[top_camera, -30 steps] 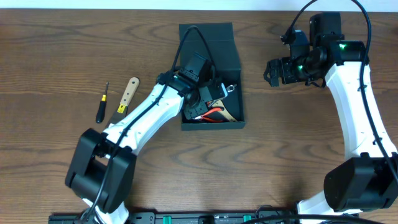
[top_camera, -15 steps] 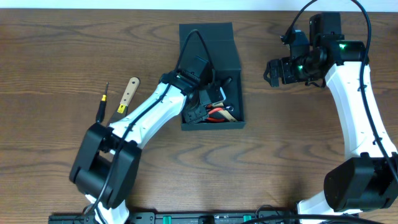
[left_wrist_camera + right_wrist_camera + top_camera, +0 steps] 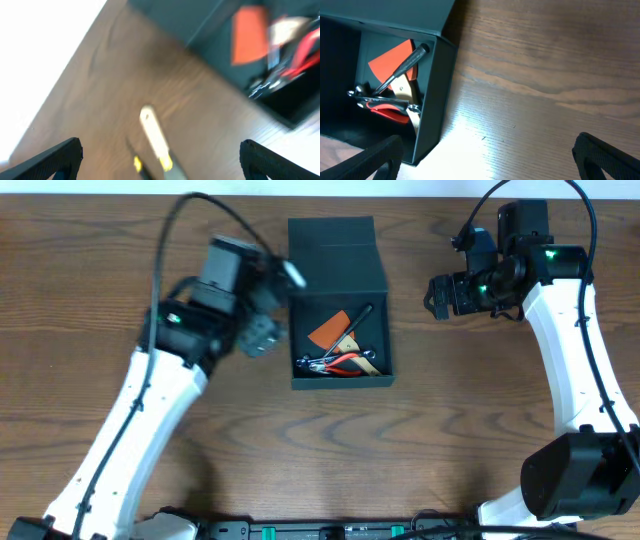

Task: Pack container
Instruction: 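Lower the left gripper and grasp the wooden-handled tool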

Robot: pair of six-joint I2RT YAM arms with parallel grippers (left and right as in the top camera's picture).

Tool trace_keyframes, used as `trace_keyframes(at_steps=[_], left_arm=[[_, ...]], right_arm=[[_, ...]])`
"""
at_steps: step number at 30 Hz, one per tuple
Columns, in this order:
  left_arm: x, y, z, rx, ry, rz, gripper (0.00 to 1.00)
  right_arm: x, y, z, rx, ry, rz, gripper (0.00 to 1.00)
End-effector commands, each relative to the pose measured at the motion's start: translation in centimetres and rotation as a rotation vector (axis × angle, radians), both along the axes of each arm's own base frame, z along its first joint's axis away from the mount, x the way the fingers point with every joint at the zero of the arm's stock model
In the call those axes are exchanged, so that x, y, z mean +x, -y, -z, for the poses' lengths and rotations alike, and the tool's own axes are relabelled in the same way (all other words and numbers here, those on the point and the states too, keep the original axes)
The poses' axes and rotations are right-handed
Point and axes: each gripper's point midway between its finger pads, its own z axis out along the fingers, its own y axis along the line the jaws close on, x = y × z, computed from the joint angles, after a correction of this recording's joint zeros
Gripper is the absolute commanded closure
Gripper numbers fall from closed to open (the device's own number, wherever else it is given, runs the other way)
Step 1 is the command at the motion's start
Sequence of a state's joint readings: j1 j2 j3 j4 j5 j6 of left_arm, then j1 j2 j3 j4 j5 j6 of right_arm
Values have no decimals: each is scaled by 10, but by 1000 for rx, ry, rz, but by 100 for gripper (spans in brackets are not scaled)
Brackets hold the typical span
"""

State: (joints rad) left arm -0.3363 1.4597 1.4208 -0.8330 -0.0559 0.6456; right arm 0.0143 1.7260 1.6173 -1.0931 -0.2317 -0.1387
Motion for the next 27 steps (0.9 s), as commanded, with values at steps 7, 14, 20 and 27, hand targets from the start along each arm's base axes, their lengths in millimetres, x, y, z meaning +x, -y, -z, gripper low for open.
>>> trace_keyframes(at_steps=[7, 14, 20, 27], left_arm=[[23, -84, 77, -126, -243, -335, 1], [27, -100, 140, -187, -420, -450, 1], [20, -95, 185, -189, -548, -450, 2], [13, -94, 216, -174, -631, -458, 1]], right_arm=[[-1, 3, 3, 2, -14, 10, 1], [0, 3, 3, 2, -14, 10, 1], [3, 3, 2, 2, 3, 10, 1], [4, 3, 1, 2, 5, 10, 1]])
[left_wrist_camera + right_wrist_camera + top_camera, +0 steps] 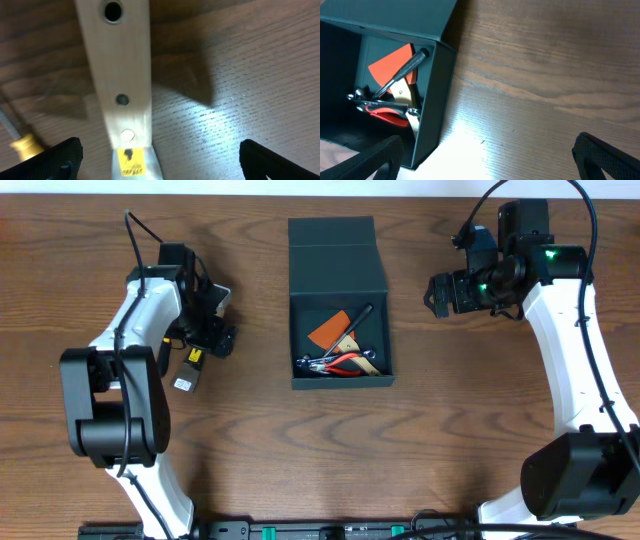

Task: Pack container
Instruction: 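Lower the left gripper and grasp the wooden-handled tool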

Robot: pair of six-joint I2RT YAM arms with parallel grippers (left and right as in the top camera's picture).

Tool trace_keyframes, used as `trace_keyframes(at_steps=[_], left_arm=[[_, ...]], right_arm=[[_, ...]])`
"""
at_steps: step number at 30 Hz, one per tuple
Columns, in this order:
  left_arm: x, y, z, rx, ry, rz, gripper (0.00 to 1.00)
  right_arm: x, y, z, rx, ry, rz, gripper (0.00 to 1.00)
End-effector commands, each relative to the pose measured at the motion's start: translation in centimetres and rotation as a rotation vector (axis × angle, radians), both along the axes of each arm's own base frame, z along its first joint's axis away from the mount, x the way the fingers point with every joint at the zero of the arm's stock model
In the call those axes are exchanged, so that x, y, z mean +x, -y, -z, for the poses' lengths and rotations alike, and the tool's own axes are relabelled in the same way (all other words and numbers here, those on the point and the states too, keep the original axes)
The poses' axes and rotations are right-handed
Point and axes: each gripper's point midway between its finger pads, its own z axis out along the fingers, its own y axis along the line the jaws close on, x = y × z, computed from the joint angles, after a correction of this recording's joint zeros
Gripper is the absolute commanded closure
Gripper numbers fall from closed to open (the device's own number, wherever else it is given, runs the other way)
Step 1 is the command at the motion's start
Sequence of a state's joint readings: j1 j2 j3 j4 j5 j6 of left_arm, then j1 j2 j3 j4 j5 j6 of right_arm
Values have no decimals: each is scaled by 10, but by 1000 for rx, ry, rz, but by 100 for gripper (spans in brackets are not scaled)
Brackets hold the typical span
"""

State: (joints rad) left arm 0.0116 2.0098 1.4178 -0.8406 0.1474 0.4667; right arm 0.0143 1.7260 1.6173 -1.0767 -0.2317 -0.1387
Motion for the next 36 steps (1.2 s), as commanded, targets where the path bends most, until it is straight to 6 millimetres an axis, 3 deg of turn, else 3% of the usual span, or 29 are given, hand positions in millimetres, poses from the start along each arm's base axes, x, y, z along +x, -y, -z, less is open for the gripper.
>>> trace_keyframes(at_steps=[1, 13, 19, 22, 26, 33, 36], left_arm=[[-5, 2, 12, -15, -38, -18, 1], [0, 1, 26, -15, -40, -20, 0], [-5, 0, 34, -14, -60, -21, 9], [-8, 0, 36, -14, -68, -21, 19], [-9, 1, 36, -15, -72, -21, 41], [-13, 1, 36, -15, -88, -21, 56], [-15, 1, 36, -15, -96, -21, 67]], right_arm=[[-1, 3, 3, 2, -16, 10, 1], [-8, 3, 6, 1, -47, 10, 1], [-8, 3, 6, 2, -48, 10, 1], [-8, 3, 6, 2, -48, 10, 1], [-8, 3, 6, 1, -48, 10, 1], [-8, 3, 6, 1, -49, 10, 1], [-9, 3, 6, 1, -50, 10, 1]])
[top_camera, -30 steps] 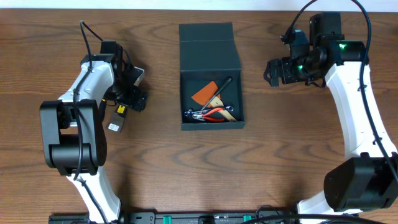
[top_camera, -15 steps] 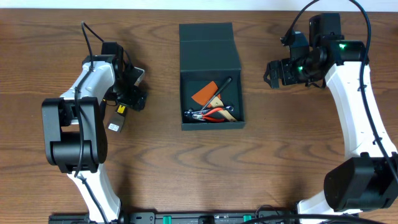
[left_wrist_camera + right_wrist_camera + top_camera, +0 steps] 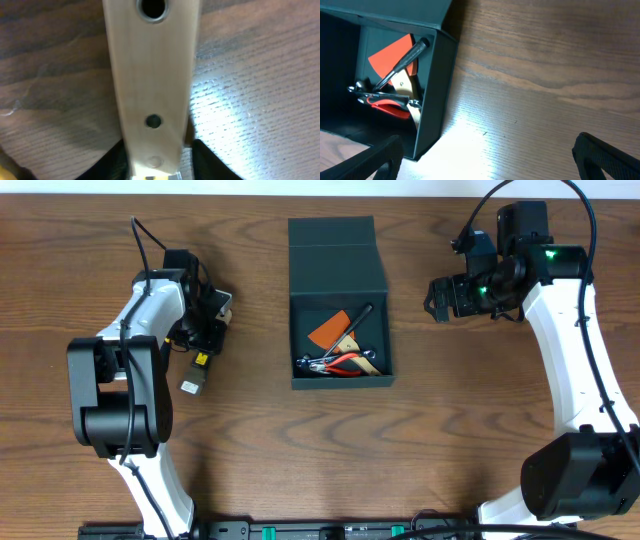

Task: Pack container
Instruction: 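Lower the left gripper and grasp the wooden-handled tool, then carry the wooden-handled tool into the box and release it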

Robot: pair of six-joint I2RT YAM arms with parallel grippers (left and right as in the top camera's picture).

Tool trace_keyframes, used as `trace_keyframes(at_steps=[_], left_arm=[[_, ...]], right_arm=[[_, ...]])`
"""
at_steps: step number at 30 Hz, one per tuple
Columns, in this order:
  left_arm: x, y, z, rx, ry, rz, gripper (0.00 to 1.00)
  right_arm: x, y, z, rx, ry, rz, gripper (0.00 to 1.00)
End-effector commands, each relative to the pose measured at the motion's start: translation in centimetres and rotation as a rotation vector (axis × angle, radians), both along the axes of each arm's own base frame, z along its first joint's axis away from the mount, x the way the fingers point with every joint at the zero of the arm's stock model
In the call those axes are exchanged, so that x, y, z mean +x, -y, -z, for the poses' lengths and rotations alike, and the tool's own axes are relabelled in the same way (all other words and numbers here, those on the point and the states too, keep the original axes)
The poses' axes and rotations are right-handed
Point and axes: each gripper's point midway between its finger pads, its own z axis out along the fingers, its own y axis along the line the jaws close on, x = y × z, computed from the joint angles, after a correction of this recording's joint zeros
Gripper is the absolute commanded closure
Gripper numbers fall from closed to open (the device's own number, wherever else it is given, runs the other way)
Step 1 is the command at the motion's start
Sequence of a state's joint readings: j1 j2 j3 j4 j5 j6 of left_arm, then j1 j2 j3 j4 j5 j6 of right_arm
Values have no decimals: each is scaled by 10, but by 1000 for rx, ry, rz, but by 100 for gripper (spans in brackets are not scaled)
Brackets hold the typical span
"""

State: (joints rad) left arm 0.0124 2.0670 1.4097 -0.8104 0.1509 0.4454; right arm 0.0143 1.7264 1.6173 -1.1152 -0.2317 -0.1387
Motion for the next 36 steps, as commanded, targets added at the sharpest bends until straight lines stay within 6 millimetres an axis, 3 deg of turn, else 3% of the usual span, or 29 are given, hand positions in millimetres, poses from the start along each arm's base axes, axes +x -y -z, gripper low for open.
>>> trace_keyframes(at_steps=[1, 5, 7, 15, 19, 27, 32, 36], left_arm=[[-14, 0, 14, -11, -60, 0, 71], [-14, 0, 14, -11, -60, 0, 82], [-15, 0, 14, -11, -62, 0, 94], [-13, 3, 2, -11, -47, -85, 94], [-8, 16, -31, -33, 9, -81, 94], [-1, 49, -129, -63, 276, 34, 94], [-11, 90, -176, -62, 443, 361, 94], [-18, 135, -194, -39, 555, 676, 94]], right_arm=[[0, 3, 3, 2, -11, 10, 1], [0, 3, 3, 2, -11, 10, 1], [0, 3, 3, 2, -11, 10, 1], [0, 3, 3, 2, -10, 10, 1], [0, 3, 3, 2, -10, 10, 1], [0, 3, 3, 2, -11, 10, 1], [0, 3, 3, 2, -11, 10, 1], [0, 3, 3, 2, -11, 10, 1]])
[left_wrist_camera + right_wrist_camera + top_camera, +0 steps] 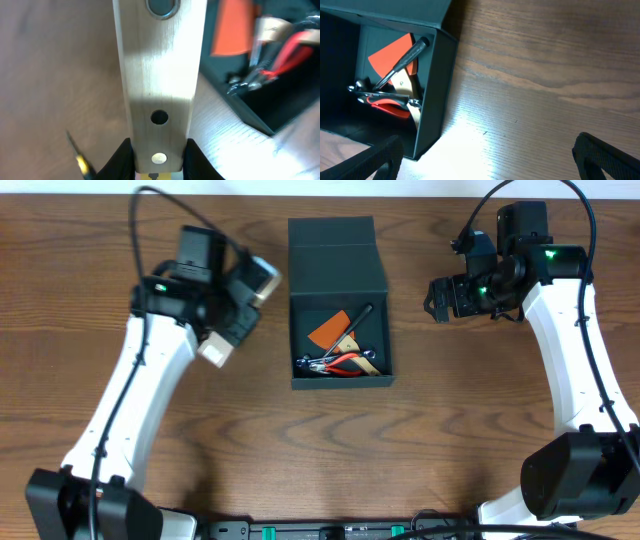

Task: Pack container
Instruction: 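Carry the wooden-handled tool into the box and release it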

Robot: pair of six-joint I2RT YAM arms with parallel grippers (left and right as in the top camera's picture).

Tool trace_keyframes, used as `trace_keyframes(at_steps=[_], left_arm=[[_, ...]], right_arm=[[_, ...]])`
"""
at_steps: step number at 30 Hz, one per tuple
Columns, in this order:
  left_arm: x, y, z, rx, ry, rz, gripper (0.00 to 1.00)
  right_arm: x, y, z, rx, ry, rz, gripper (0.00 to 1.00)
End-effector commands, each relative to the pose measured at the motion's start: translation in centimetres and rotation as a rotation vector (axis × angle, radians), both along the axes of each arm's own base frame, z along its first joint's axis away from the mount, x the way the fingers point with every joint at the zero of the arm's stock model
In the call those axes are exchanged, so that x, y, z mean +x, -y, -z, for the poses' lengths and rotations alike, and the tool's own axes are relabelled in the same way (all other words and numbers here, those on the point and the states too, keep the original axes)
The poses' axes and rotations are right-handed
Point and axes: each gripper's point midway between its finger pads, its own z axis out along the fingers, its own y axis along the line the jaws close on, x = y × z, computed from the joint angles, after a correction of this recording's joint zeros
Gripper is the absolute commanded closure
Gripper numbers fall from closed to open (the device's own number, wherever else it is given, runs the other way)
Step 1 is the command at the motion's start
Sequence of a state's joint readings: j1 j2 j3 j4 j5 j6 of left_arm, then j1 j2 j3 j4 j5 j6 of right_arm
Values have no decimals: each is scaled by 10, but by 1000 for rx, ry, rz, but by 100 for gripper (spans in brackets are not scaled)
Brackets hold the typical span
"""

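The dark green box (338, 380) stands open at the table's middle, its lid (336, 250) folded back. Inside lie an orange card (328, 331), a black screwdriver (361, 316) and red pliers (347, 361). My left gripper (235, 318) is just left of the box, shut on a wooden-handled tool (262, 280). In the left wrist view the pale handle (159, 75) runs up between the fingers (123, 159), with the box (270, 107) to the right. My right gripper (440, 296) hangs open to the right of the box, and nothing lies between its fingertips (485, 160).
Bare wooden table (300, 450) lies in front of the box and on both sides. The right arm's white links (580, 370) run down the right edge. The box's near wall (432, 100) shows at the left of the right wrist view.
My left gripper, then low on the table at the far left with its jaws around the wooden handle, now holds the tool up beside the box's left wall. The right arm has not moved.
My left gripper was open near the box, with the wooden-handled tool lying on the table. It then stood open over the handle at the far left, then closed in on it. Now it holds the tool next to the box. The right gripper stayed open throughout.
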State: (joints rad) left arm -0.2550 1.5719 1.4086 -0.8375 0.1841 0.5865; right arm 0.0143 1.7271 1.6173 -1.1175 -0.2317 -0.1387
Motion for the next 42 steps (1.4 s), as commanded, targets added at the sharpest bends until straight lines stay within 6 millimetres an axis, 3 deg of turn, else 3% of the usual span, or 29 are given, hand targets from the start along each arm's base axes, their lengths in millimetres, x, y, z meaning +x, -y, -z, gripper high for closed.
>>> trace_keyframes(at_steps=[1, 7, 10, 21, 28, 42], left_arm=[[-5, 40, -14, 68, 122, 307, 94], [-3, 115, -28, 44, 290, 498, 94], [-3, 134, -21, 46, 302, 549, 94], [-2, 145, 53, 104, 140, 608, 94], [-2, 149, 55, 103, 142, 615, 94], [-23, 173, 57, 192, 188, 770, 94]], right_arm=[[1, 3, 2, 2, -8, 10, 1], [1, 3, 2, 2, -7, 10, 1], [1, 3, 2, 2, -8, 10, 1], [1, 3, 2, 2, -8, 10, 1], [1, 3, 2, 2, -8, 10, 1], [1, 3, 2, 1, -7, 10, 1]])
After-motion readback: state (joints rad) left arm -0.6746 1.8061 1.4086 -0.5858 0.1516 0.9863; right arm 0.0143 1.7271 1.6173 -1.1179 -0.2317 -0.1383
